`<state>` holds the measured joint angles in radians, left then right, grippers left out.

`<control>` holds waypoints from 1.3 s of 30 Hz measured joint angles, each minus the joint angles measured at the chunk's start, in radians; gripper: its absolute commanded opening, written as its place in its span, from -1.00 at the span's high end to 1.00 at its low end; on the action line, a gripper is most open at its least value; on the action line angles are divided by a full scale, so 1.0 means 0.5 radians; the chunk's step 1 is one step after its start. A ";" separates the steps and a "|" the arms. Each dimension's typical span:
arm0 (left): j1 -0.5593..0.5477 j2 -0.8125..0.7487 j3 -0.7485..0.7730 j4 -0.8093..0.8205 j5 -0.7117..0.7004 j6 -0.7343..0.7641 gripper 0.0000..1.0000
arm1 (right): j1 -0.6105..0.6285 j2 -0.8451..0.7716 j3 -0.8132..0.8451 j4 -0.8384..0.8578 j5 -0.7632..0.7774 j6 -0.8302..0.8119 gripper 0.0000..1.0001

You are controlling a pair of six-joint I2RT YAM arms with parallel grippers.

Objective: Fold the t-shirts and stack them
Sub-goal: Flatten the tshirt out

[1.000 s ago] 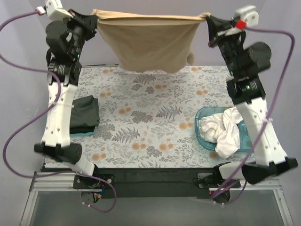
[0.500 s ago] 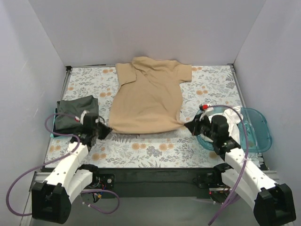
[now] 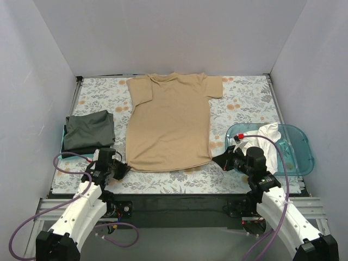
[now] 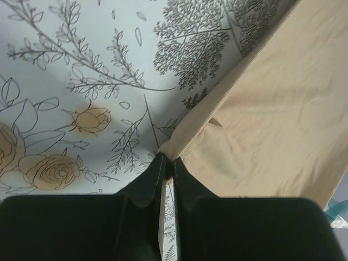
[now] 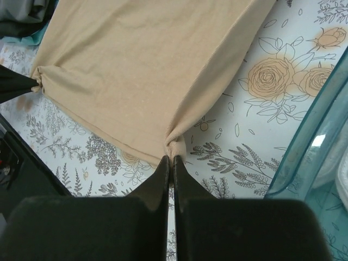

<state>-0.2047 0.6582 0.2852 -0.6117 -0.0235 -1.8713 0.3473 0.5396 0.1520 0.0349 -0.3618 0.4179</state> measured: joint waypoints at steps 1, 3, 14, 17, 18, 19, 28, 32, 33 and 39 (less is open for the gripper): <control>-0.020 -0.015 -0.005 -0.034 -0.005 -0.031 1.00 | 0.000 -0.012 0.001 -0.021 0.000 0.005 0.97; -0.050 -0.031 -0.019 -0.070 -0.003 -0.092 1.00 | 0.004 -0.037 0.001 -0.053 0.002 0.008 0.97; -0.162 -0.188 0.044 -0.337 -0.080 -0.231 -0.45 | 0.034 -0.098 0.065 -0.285 0.053 0.047 0.08; -0.166 -0.188 0.188 -0.437 -0.162 -0.236 -0.64 | 0.043 -0.101 0.132 -0.459 0.082 0.045 -0.16; -0.166 -0.176 0.248 -0.458 -0.190 -0.243 -0.66 | 0.042 -0.101 0.166 -0.511 0.103 0.046 -0.25; -0.166 -0.160 0.311 -0.469 -0.225 -0.245 -0.67 | 0.042 -0.101 0.207 -0.556 0.122 0.035 -0.30; -0.169 0.202 0.631 -0.278 -0.311 -0.134 -0.77 | 0.042 0.039 0.681 -0.648 0.185 -0.092 -0.97; -0.171 0.571 0.797 -0.039 -0.253 0.066 -0.79 | 0.044 0.193 0.845 -0.587 0.149 -0.128 -0.97; -0.171 0.671 0.841 0.025 -0.240 0.114 -0.79 | 0.057 0.258 0.886 -0.576 0.143 -0.134 -0.97; -0.172 1.343 1.116 0.330 -0.149 0.374 -0.79 | 0.445 0.834 1.068 -0.501 0.395 -0.153 -0.97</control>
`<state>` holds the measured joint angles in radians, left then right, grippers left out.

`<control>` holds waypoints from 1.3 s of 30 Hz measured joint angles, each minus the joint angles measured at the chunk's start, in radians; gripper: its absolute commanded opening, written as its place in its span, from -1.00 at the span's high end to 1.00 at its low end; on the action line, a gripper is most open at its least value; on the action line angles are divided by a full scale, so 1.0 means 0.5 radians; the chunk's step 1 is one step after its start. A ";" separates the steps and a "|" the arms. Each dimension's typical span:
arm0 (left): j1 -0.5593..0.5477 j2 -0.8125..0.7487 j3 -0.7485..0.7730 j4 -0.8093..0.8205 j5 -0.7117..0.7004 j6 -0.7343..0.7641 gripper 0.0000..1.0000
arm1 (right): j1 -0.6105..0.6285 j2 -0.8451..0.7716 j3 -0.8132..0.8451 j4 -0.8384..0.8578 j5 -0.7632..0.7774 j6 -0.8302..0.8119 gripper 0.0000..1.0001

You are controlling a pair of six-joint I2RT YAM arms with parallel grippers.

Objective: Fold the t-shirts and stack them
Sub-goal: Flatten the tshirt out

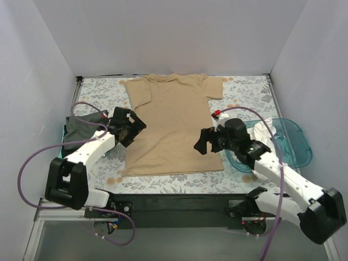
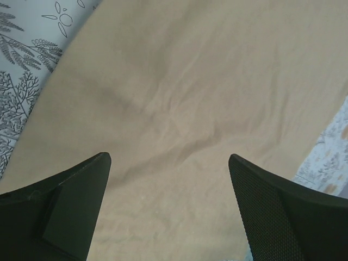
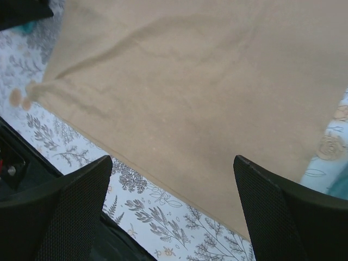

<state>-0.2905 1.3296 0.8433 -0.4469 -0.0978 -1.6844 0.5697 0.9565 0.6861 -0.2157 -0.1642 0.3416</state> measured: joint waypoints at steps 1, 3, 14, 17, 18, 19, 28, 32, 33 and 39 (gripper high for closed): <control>-0.001 0.082 0.017 0.037 0.009 0.027 -0.80 | 0.059 0.096 0.021 0.004 0.042 0.003 -0.97; -0.002 0.220 0.025 0.082 0.026 0.068 -0.80 | 0.139 0.296 0.069 0.005 0.109 0.027 -0.97; -0.081 0.295 -0.185 0.263 0.008 0.060 -0.80 | 0.092 1.106 0.323 0.002 0.400 0.156 -0.97; -0.142 0.203 -0.308 0.369 -0.050 -0.009 -0.80 | 0.007 1.301 0.443 0.005 0.397 0.150 -0.97; -0.169 0.177 -0.343 0.398 -0.061 -0.037 -0.80 | -0.022 1.363 0.482 0.008 0.396 0.147 -0.97; -0.212 0.146 -0.384 0.433 -0.079 -0.074 -0.80 | -0.050 1.418 0.520 0.004 0.387 0.146 -0.97; -0.787 0.044 -0.642 0.850 -0.019 -0.491 -0.80 | -0.268 1.804 0.967 0.033 0.241 0.000 -0.97; -1.015 0.228 -0.517 0.945 -0.005 -0.582 -0.80 | -0.311 2.054 1.301 0.002 0.193 -0.121 -0.97; -1.057 0.311 -0.458 0.966 -0.003 -0.595 -0.81 | -0.317 2.129 1.408 -0.009 0.182 -0.154 -0.97; -1.226 0.832 -0.006 1.199 0.060 -0.645 -0.81 | -0.358 2.558 2.045 -0.107 0.102 -0.343 -0.97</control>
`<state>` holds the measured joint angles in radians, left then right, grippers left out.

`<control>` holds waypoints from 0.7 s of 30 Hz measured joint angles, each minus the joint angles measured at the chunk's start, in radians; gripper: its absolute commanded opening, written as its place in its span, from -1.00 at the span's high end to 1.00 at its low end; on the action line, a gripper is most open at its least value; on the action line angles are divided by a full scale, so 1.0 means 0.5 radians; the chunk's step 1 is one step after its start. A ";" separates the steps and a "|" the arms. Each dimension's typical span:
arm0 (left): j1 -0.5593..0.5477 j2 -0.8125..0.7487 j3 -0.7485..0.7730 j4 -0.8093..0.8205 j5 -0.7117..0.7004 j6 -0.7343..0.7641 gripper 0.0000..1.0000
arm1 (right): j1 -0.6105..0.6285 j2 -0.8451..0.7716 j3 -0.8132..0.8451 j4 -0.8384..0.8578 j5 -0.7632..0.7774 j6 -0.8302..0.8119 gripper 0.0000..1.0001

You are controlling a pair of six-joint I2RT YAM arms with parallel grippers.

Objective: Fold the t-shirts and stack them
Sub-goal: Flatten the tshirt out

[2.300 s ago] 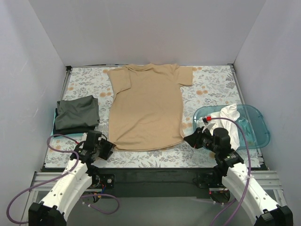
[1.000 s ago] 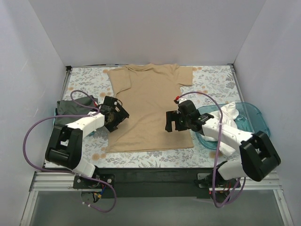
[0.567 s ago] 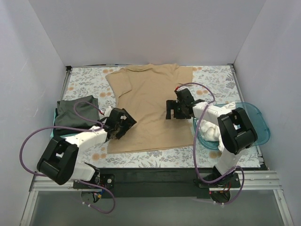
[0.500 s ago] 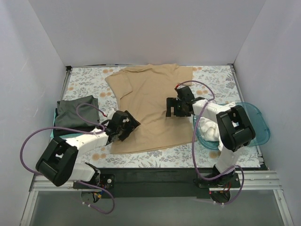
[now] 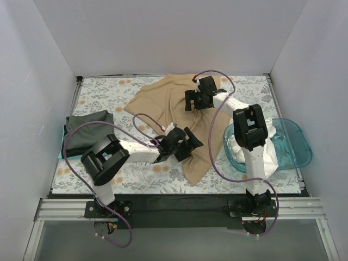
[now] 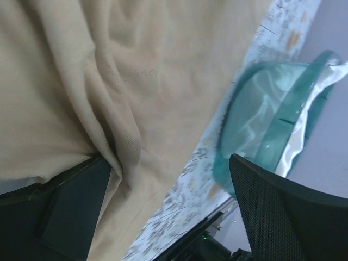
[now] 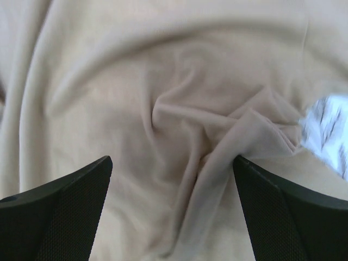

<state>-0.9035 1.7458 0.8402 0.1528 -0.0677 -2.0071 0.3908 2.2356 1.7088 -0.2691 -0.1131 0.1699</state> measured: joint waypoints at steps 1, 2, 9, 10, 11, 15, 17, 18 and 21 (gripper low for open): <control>-0.015 0.112 0.090 0.064 0.037 -0.010 -0.81 | -0.009 0.076 0.111 -0.019 -0.019 -0.039 -0.97; -0.024 0.180 0.155 0.107 0.061 -0.014 -0.81 | -0.016 0.130 0.203 -0.040 -0.034 -0.072 -0.97; -0.096 0.343 0.437 -0.015 0.007 -0.017 -0.82 | -0.085 0.419 0.732 -0.253 -0.059 -0.254 -0.97; -0.100 0.301 0.436 -0.111 -0.055 -0.001 -0.82 | -0.102 0.419 0.745 -0.285 -0.059 -0.265 -0.97; -0.107 0.251 0.432 -0.220 -0.121 0.018 -0.82 | -0.122 0.415 0.758 -0.307 -0.063 -0.275 -0.97; -0.117 -0.018 0.427 -0.677 -0.449 0.095 -0.83 | -0.195 0.340 0.729 -0.369 -0.039 -0.314 -0.97; -0.114 -0.163 0.446 -0.858 -0.616 0.147 -0.83 | -0.225 0.204 0.595 -0.385 -0.012 -0.298 -0.97; -0.099 -0.234 0.466 -0.942 -0.700 0.189 -0.84 | -0.234 0.106 0.502 -0.401 -0.002 -0.287 -0.97; -0.031 -0.336 0.581 -1.118 -0.854 0.313 -0.84 | -0.235 -0.191 0.240 -0.413 -0.005 -0.240 -0.97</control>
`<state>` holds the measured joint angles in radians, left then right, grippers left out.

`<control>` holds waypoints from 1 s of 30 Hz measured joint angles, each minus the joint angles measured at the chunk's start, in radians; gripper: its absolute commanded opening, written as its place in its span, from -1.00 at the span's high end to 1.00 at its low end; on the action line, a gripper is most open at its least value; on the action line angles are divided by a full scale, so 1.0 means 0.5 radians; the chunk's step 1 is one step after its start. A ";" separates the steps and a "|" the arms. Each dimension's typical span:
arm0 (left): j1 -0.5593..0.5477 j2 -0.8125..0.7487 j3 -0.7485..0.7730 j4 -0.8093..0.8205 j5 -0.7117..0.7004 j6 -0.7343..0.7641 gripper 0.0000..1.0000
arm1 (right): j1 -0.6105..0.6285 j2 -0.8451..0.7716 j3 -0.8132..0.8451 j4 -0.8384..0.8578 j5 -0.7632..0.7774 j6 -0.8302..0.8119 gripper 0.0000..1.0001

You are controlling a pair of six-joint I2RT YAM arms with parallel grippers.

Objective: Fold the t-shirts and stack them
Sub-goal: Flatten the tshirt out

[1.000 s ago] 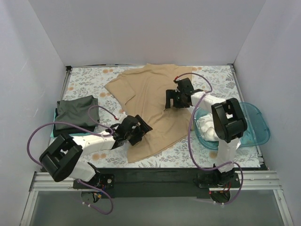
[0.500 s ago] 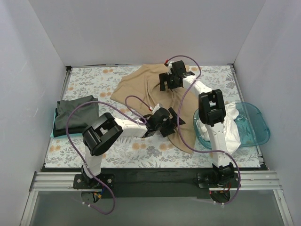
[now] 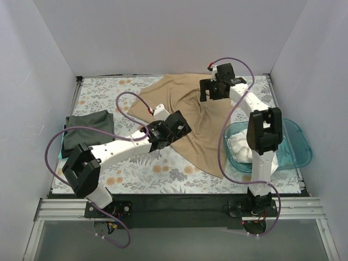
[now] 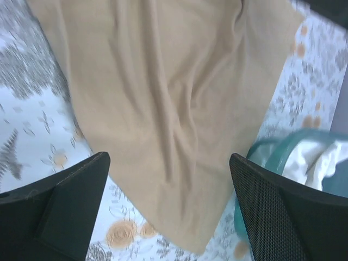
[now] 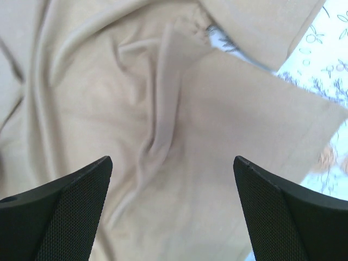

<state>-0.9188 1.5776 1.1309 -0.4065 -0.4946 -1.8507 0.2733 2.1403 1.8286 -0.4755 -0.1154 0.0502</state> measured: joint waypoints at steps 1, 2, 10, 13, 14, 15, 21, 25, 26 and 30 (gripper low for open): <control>0.047 -0.002 0.047 -0.034 -0.014 0.037 -0.84 | 0.007 -0.105 -0.083 -0.008 -0.007 0.013 -0.97; 0.126 0.010 0.100 -0.063 -0.011 0.089 -0.84 | 0.019 -0.198 -0.157 -0.004 -0.014 0.022 -0.97; 0.745 0.452 0.448 -0.054 0.082 0.453 -0.89 | 0.155 -0.527 -0.608 0.011 -0.035 0.069 -0.97; 0.858 0.753 0.696 -0.070 0.179 0.560 -0.89 | 0.166 -0.520 -0.723 -0.011 0.003 0.087 -0.97; 0.883 0.826 0.752 -0.068 0.204 0.581 -0.89 | 0.162 -0.510 -0.737 -0.024 0.015 0.090 -0.97; 0.921 0.927 0.828 -0.085 0.240 0.608 -0.89 | 0.159 -0.500 -0.739 -0.034 0.026 0.096 -0.97; 1.026 1.238 1.112 -0.197 0.304 0.674 -0.89 | 0.143 -0.426 -0.738 -0.033 0.111 0.111 -0.97; 1.064 1.251 1.113 -0.240 0.346 0.675 -0.89 | 0.129 -0.338 -0.725 -0.033 0.121 0.134 -0.97; 1.074 1.249 1.109 -0.242 0.361 0.671 -0.89 | 0.126 -0.304 -0.712 -0.034 0.121 0.140 -0.97; 1.108 1.189 1.003 -0.186 0.397 0.631 -0.89 | 0.109 -0.171 -0.649 -0.041 0.119 0.152 -0.97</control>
<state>-0.3649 2.1723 1.6321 -0.4995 -0.2962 -1.5352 0.3279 2.0548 1.5040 -0.4961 -0.0559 0.1261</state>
